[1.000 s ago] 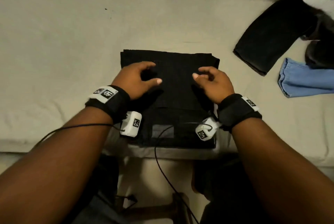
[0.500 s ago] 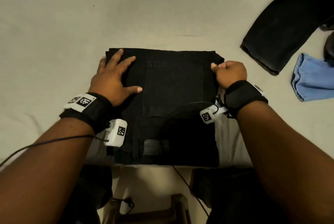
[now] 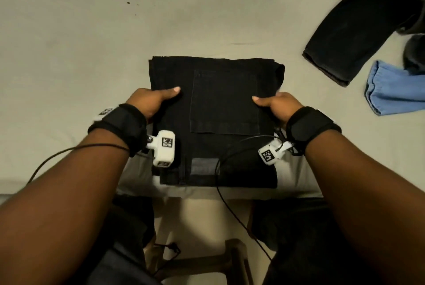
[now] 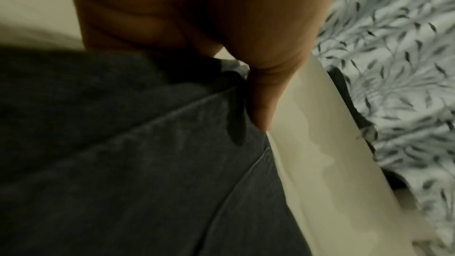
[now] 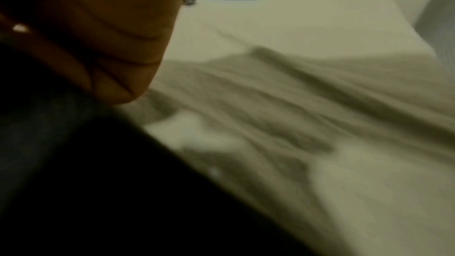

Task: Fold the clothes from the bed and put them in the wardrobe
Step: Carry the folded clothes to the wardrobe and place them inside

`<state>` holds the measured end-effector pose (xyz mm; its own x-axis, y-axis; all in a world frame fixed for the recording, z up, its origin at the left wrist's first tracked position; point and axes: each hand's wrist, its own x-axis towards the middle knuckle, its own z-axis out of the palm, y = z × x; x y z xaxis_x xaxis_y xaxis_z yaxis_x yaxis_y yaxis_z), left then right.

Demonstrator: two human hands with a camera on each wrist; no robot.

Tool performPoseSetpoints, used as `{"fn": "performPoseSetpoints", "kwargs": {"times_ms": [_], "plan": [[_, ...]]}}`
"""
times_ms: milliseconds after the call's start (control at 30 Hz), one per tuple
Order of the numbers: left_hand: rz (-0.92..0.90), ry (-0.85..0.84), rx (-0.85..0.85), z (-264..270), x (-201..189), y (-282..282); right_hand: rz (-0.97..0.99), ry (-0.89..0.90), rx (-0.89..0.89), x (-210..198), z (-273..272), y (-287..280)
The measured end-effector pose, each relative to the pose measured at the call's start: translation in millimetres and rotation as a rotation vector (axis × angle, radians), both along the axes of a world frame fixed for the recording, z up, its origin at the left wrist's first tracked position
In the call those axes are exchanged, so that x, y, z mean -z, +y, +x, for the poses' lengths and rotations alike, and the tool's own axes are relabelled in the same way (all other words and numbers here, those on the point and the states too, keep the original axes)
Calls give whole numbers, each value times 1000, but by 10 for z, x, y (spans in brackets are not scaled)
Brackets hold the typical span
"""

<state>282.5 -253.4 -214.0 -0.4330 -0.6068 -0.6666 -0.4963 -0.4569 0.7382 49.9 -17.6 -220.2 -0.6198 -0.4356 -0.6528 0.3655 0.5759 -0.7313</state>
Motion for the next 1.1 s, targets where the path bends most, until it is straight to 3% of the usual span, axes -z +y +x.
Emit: {"fn": "performPoseSetpoints", "kwargs": {"times_ms": [33, 100, 333, 433, 500, 567, 633, 700, 733, 800, 933, 1100], "plan": [[87, 63, -31, -5, -62, 20, -16, 67, 12, -36, 23, -13], [73, 134, -32, -17, -239, 38, -68, 203, 24, -164, 47, 1], [-472, 497, -89, 178, -1123, 81, -439, 686, 190, -1162, 227, 238], [-712, 472, -55, 427, -1162, 182, -582, 418, 332, -1139, 281, 489], [-835, 345, 34, 648, -1003, 281, -470, 325, 278, -1004, 369, 668], [-958, 171, 420, 961, -698, 353, -229, 192, 104, -773, 453, 937], [-858, -131, 604, 1306, -392, 351, 121, 236, -108, -479, 508, 1274], [-721, -322, 612, 1530, -185, 420, 473, 322, -367, -159, 476, 1579], [-661, -355, 581, 1594, -130, 465, 555, 315, -411, -71, 462, 1662], [-579, -368, 544, 1656, -123, 580, 556, 333, -421, 28, 482, 1675], [-517, -326, 481, 1529, -69, 866, 516, 401, -326, -316, 1007, 1496], [-506, -352, 418, 1399, -51, 1062, 431, 446, -196, -243, 1222, 1513]]}}
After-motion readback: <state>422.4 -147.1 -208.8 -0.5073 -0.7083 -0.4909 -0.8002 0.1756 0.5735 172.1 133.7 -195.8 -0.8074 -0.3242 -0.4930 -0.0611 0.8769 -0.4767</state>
